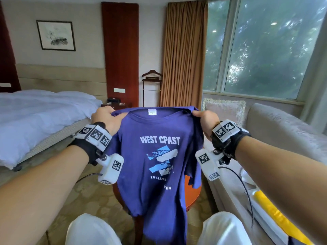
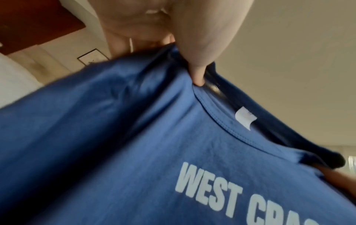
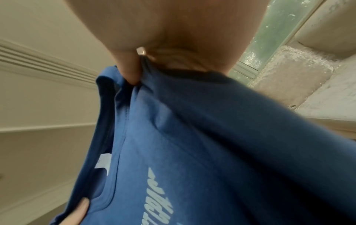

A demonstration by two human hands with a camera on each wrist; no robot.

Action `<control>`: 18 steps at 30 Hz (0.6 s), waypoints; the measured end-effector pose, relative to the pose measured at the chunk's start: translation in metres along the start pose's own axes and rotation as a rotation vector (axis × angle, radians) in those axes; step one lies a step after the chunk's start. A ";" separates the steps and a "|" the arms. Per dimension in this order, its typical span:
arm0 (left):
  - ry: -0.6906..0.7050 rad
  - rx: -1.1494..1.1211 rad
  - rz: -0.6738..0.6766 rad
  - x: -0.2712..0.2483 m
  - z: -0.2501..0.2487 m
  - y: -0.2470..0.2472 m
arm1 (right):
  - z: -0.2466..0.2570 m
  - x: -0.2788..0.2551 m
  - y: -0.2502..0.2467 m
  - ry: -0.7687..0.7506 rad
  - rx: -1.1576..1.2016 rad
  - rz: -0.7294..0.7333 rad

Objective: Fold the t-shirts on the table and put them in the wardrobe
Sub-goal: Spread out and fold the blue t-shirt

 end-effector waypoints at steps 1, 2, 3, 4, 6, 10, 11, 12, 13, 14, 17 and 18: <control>0.003 -0.048 -0.008 -0.004 -0.003 -0.004 | 0.003 -0.003 -0.003 -0.010 -0.008 -0.005; 0.026 -0.097 -0.013 -0.007 -0.008 -0.009 | 0.004 -0.003 -0.009 -0.011 -0.015 -0.027; 0.062 -0.146 -0.018 -0.011 -0.014 -0.014 | 0.005 -0.006 -0.014 -0.010 0.016 -0.046; 0.103 -0.189 -0.019 -0.013 -0.020 -0.020 | 0.004 -0.006 -0.022 0.002 0.077 -0.083; 0.218 -0.260 -0.012 -0.019 -0.036 -0.033 | 0.012 -0.023 -0.030 0.028 0.182 -0.125; 0.445 -0.277 0.016 -0.024 -0.066 -0.063 | 0.029 -0.039 -0.026 -0.006 0.263 0.016; 0.467 -0.276 0.026 -0.023 -0.070 -0.066 | 0.032 -0.042 -0.021 -0.005 0.281 0.063; 0.480 -0.264 0.033 -0.020 -0.073 -0.067 | 0.033 -0.041 -0.018 -0.014 0.283 0.093; 0.487 -0.235 0.039 -0.017 -0.074 -0.064 | 0.034 -0.039 -0.015 -0.036 0.277 0.119; 0.484 -0.184 0.046 -0.014 -0.073 -0.059 | 0.033 -0.036 -0.012 -0.041 0.223 0.138; 0.429 0.023 0.099 -0.002 -0.057 -0.028 | 0.011 -0.018 -0.006 0.002 -0.138 0.159; 0.396 0.075 0.140 0.003 -0.047 -0.014 | 0.002 -0.010 -0.007 0.012 -0.270 0.140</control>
Point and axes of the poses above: each hand's wrist, its own x-axis towards the middle knuckle, its own y-axis out of the palm, z = x × y, the point moved 8 cm from there along x, towards the middle knuckle, and after that the axes turned 10 degrees about x, right-handed, at the moved point
